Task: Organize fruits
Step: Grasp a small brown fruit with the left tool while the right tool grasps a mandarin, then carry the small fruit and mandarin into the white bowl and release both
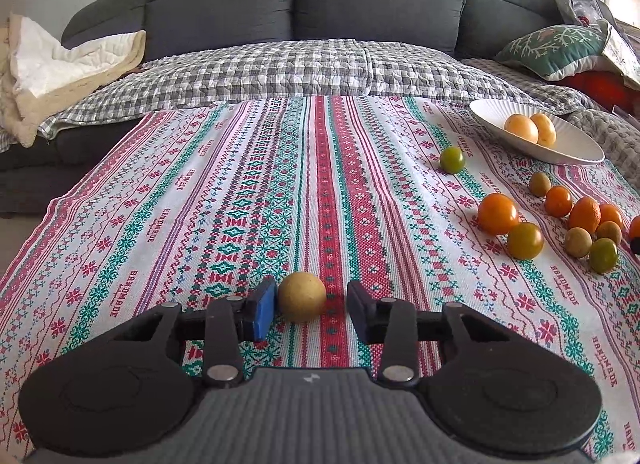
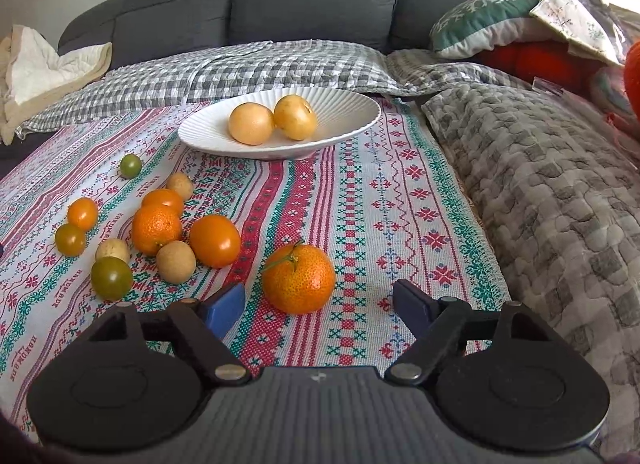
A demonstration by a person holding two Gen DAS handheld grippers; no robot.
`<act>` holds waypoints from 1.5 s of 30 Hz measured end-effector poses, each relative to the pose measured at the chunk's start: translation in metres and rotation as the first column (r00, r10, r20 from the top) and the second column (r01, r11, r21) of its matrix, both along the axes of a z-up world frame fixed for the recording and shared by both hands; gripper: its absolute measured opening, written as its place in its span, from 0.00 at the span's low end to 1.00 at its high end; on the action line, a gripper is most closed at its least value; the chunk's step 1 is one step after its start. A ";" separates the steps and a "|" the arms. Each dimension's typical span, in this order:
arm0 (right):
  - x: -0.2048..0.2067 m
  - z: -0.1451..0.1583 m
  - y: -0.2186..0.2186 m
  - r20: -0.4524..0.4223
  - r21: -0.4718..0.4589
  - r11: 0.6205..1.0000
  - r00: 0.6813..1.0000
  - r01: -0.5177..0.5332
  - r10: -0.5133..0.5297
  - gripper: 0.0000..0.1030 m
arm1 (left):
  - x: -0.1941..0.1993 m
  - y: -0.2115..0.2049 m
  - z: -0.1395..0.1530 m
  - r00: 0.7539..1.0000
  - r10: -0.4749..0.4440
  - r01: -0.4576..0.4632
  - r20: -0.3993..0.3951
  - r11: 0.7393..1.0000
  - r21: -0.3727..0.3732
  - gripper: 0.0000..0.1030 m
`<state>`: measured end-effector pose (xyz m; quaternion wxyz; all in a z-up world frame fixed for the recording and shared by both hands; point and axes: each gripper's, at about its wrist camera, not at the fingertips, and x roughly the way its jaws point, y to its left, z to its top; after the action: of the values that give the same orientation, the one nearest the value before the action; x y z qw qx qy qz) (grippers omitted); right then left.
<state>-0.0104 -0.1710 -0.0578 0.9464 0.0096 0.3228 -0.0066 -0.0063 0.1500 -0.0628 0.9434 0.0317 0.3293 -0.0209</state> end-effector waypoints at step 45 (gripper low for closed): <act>0.010 0.022 0.022 0.032 0.026 0.995 0.995 -0.101 0.100 0.33 | 0.007 -0.074 0.025 0.973 -0.225 0.225 0.050 0.974 -0.003 0.26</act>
<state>-0.0001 -0.1485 -0.0359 0.9501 0.0065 0.3084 0.0455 0.0008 0.0762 -0.0378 0.9430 0.0653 0.3002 -0.1284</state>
